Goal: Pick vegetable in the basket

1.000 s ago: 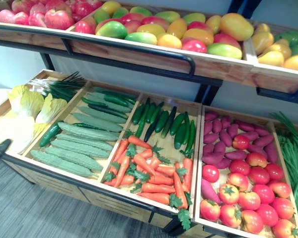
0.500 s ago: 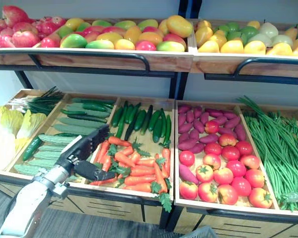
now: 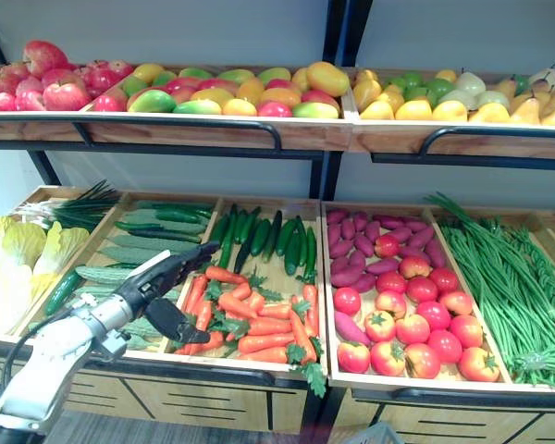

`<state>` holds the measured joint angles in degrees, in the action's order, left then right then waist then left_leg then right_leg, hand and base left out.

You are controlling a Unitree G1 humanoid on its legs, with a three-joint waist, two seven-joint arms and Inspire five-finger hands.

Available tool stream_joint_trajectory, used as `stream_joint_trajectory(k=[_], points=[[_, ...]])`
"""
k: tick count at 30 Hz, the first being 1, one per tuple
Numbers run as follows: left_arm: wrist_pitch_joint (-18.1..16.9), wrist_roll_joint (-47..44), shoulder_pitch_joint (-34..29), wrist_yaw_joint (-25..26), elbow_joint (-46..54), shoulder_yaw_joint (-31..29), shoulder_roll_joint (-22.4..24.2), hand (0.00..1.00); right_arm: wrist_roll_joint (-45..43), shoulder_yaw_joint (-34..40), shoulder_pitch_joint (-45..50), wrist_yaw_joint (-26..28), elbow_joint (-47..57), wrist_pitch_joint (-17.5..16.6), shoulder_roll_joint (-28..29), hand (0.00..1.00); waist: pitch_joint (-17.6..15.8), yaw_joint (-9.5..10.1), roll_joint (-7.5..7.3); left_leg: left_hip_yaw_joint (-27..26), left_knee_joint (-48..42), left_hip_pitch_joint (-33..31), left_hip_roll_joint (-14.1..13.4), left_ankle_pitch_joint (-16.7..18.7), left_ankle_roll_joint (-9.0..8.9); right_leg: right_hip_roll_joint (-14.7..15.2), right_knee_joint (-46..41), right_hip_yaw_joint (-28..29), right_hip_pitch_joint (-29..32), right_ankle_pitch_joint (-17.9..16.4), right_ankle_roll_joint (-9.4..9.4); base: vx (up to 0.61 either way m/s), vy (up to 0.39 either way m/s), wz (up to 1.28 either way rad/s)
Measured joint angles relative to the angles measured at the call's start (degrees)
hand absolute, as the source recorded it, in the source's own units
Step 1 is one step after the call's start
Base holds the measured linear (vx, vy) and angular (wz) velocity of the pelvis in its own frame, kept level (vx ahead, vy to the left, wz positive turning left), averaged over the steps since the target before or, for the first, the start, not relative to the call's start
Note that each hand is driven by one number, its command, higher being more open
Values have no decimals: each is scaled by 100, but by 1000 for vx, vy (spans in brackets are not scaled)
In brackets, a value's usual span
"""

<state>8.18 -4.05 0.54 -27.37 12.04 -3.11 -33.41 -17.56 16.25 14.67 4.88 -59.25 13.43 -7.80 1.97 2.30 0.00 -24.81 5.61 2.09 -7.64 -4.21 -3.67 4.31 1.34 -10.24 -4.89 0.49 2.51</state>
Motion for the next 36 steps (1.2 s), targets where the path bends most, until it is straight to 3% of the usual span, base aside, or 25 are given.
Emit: stream_joint_trajectory(k=[5, 8, 12, 18, 22, 27, 36], points=[[-15, 638, 276, -54, -7, 60, 1, 100, 2, -178, 4, 25, 60, 18, -31, 0, 50, -17, -26, -269, -2, -83, -56, 13, -35, -18, 139, -36, 89, 48, -48, -62, -39, 2], [-18, 1010, 361, -60, -38, 243, 7, 100, 133, -202, 20, 74, 62, 18, -91, 0, 95, -32, 29, -520, -1, -72, -87, -159, 7, -5, 222, -43, 63, 99, -7, -13, -6, 1], [-42, 1428, 560, -31, -364, 333, 11, 100, 175, -197, 31, 74, 99, -30, -49, 0, 110, -59, -25, -588, 0, -50, -28, -231, 33, 66, 198, 16, 63, 126, 38, -4, 35, -5], [92, 2284, 644, 398, -1083, 517, 80, 100, 176, -220, 32, 117, 244, -76, 109, 0, 73, -153, -186, -756, 1, -107, -4, -189, 84, 100, 132, 226, 220, 156, 73, -25, 10, -14], [180, 2513, 655, 849, -1538, 522, 256, 100, 176, -220, 35, 163, 359, -102, 116, 0, 39, -274, -165, -850, 1, -122, -44, -189, 82, 67, 64, 322, 323, 161, 69, -31, -29, -14], [225, 2691, 836, 1155, -2053, 777, 296, 100, 179, -226, 28, 215, 493, -109, 75, 0, -97, -287, -97, -975, 0, -111, -95, -193, 74, 21, 9, 441, 416, 160, 39, -41, -39, -14], [336, 2716, 1430, 1603, -2757, 1199, 398, 100, 166, -638, -68, 229, 957, -120, 85, 0, -395, -291, -253, -1111, -3, -492, -124, -256, 51, -13, -16, 630, 901, 274, 18, -31, -11, -8]])
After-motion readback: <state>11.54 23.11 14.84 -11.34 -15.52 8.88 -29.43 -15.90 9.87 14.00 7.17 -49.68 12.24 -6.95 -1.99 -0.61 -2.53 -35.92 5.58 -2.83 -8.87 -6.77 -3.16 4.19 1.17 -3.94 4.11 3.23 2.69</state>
